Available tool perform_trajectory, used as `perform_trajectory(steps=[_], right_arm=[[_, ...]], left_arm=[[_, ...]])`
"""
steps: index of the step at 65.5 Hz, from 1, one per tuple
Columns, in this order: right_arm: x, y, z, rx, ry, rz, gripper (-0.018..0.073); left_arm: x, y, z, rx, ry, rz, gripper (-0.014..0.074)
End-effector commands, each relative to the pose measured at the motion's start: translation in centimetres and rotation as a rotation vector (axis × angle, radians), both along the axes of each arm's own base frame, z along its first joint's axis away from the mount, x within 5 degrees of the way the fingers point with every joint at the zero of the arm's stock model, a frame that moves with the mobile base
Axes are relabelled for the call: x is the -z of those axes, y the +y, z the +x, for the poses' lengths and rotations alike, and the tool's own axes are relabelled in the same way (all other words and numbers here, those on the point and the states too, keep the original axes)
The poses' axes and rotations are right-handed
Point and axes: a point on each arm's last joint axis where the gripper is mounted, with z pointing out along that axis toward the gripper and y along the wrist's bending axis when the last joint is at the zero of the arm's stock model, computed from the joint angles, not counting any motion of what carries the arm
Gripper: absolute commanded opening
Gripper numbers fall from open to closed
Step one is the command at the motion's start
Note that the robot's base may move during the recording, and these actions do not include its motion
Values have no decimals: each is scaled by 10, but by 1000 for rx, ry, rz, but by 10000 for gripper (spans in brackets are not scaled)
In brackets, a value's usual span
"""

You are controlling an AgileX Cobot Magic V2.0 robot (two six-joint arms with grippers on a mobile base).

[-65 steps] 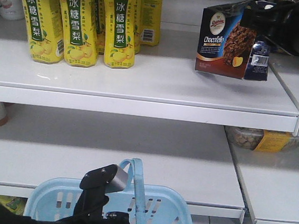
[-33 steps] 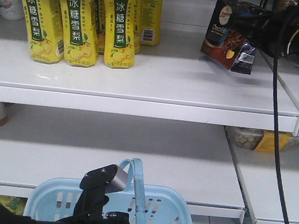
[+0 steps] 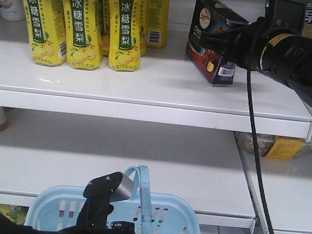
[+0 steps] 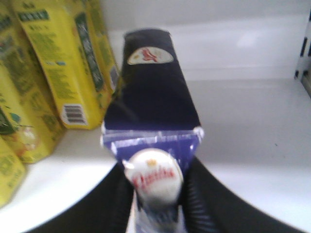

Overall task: Left arm holds basket, right arm returns cookies
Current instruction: 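Lower the cookie box onto the shelf and open the right gripper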

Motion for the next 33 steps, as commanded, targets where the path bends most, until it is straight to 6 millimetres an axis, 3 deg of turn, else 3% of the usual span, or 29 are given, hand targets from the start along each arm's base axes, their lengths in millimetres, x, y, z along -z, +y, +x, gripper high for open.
perform_trajectory(steps=[1,16,33], right_arm=[[-22,-2,-7,-19,-79,15,400],[-41,-9,-21,-16,-128,32,586],[-66,-33,-65,25,-156,6,568]], left_arm=[[-19,0,-1,3,-33,-58,-6],[-19,0,-1,3,-33,-58,-6],[-19,0,-1,3,-33,-58,-6]])
